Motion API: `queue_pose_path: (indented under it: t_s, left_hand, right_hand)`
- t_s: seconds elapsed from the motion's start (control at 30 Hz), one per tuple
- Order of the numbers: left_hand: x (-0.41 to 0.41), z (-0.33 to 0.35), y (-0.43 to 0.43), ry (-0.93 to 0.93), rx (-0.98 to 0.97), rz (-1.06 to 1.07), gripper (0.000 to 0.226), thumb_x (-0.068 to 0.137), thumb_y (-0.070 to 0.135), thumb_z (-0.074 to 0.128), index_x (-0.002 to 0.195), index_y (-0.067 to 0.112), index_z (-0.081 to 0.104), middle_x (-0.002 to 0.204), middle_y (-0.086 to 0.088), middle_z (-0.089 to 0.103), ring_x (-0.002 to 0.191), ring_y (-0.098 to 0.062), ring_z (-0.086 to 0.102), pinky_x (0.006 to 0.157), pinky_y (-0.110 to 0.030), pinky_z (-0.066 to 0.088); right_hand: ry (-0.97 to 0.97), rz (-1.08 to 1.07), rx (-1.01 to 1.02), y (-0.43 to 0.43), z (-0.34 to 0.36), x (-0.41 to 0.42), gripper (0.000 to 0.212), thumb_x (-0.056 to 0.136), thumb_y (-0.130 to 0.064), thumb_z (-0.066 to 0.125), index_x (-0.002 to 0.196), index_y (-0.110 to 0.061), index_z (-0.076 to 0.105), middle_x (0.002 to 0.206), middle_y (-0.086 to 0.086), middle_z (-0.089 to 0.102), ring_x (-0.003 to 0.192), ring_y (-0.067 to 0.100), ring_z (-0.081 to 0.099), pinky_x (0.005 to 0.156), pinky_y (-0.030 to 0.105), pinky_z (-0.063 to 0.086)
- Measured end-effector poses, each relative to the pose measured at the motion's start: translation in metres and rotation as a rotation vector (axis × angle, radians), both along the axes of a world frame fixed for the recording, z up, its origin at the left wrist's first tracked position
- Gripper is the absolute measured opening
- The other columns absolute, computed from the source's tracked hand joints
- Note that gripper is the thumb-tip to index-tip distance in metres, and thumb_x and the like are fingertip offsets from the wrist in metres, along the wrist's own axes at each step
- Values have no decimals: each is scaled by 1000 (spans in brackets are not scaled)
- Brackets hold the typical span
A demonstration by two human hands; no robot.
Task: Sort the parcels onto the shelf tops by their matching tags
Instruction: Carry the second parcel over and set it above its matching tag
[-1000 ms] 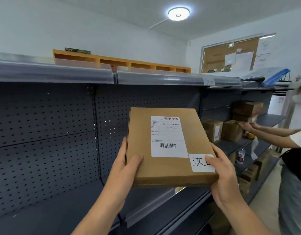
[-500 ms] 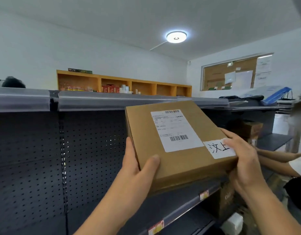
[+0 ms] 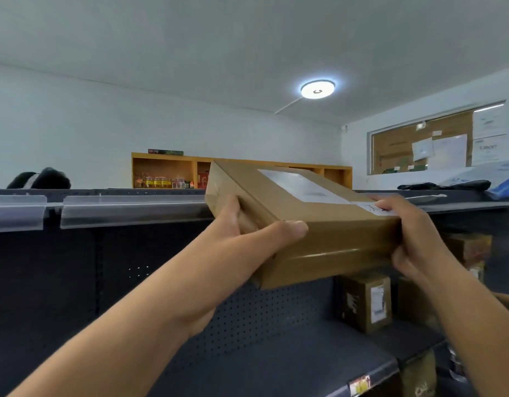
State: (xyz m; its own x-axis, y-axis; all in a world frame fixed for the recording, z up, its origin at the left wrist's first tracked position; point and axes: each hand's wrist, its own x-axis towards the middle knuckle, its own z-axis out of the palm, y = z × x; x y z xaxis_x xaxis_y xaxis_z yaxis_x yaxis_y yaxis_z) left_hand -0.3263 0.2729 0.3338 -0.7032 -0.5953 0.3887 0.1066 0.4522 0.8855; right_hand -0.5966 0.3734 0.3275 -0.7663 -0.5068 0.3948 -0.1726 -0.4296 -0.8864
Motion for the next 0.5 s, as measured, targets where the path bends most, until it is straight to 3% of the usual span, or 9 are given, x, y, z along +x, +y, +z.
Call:
queue_pose_path:
  t_s: [0.1, 0.17, 0.2, 0.27, 0.4, 0.5]
  left_hand:
    - [-10, 23, -6, 0, -54, 16, 93, 76, 50, 84, 146, 58, 24, 109, 27, 56, 103, 4, 62, 75, -13, 41]
    - [-16, 43, -17, -2, -80, 57, 68, 82, 47, 83, 127, 47, 32, 116, 17, 58, 108, -5, 62, 87, -21, 49]
    - [-21, 53, -25, 0, -85, 67, 65, 82, 47, 83, 129, 38, 40, 124, 9, 61, 115, -13, 63, 96, -32, 54]
    - [-34, 68, -47, 22, -70, 67, 67, 83, 43, 83, 139, 24, 51, 135, -3, 62, 124, -25, 62, 100, -44, 58]
    - [-60, 87, -99, 30, -38, 128, 62, 87, 46, 80, 139, 21, 58, 135, -5, 65, 125, -26, 63, 108, -43, 53]
    - [-70, 93, -134, 25, -25, 157, 59, 88, 51, 78, 135, 20, 64, 129, -3, 69, 119, -21, 67, 101, -37, 57]
  right_hand:
    - [5, 59, -13, -9, 20, -12, 36, 93, -31, 60, 123, -19, 75, 122, 7, 63, 107, 23, 57, 80, 38, 46]
    - [5, 72, -54, -23, 36, -18, 31, 89, -31, 62, 115, -16, 71, 113, 4, 61, 102, 22, 56, 79, 38, 44]
    - [13, 64, -75, -33, 45, -19, 28, 84, -33, 63, 108, -18, 68, 110, 5, 59, 101, 23, 55, 81, 40, 42]
    - [68, 45, -87, -57, 59, -28, 27, 75, -39, 65, 95, -21, 63, 102, 6, 54, 100, 26, 51, 83, 45, 37]
    - [147, 122, -54, -109, 80, -50, 17, 93, -37, 59, 90, -21, 54, 90, 3, 48, 89, 22, 49, 83, 44, 39]
    - [190, 242, 35, -143, 94, -70, 19, 100, -38, 58, 100, -20, 54, 98, 6, 52, 95, 24, 53, 83, 43, 44]
